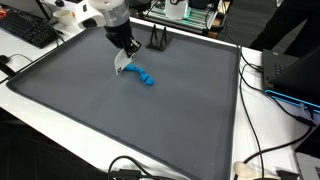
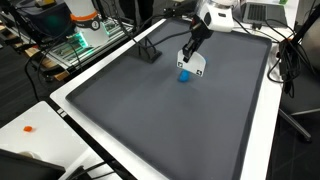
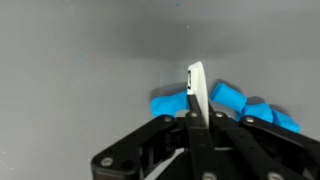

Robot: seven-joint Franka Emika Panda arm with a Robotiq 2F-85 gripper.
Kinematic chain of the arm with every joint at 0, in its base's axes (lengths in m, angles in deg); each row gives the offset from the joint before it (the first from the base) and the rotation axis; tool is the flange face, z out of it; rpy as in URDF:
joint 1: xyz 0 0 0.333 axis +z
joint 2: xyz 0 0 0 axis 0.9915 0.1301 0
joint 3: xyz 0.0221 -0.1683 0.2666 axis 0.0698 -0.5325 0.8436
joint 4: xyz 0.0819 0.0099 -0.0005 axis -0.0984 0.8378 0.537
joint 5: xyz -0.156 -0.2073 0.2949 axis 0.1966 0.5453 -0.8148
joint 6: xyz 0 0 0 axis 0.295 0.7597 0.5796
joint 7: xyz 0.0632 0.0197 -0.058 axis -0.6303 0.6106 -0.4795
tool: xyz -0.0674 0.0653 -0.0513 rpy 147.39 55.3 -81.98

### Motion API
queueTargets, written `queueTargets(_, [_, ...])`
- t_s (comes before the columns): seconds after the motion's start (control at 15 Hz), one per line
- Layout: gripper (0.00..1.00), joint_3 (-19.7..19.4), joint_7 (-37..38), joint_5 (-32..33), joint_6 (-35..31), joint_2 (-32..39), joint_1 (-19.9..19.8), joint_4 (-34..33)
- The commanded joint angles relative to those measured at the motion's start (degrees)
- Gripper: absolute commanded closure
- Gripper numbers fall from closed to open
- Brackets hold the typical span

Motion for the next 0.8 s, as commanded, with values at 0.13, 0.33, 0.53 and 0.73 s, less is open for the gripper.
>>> queueTargets(0.13, [0.99, 0.23, -2.29, 2.7, 0.07, 1.84, 0.11, -1.23])
queueTargets(0.33, [0.99, 0.36, -3.16, 3.8, 0.32, 2.7, 0.4, -1.73])
queueTargets(0.53, [0.99, 0.49, -3.91, 4.75, 0.21, 3.51, 0.76, -1.56])
queueTargets(0.73, [0.99, 0.47, -4.4, 6.06, -0.1, 4.29, 1.12, -1.29])
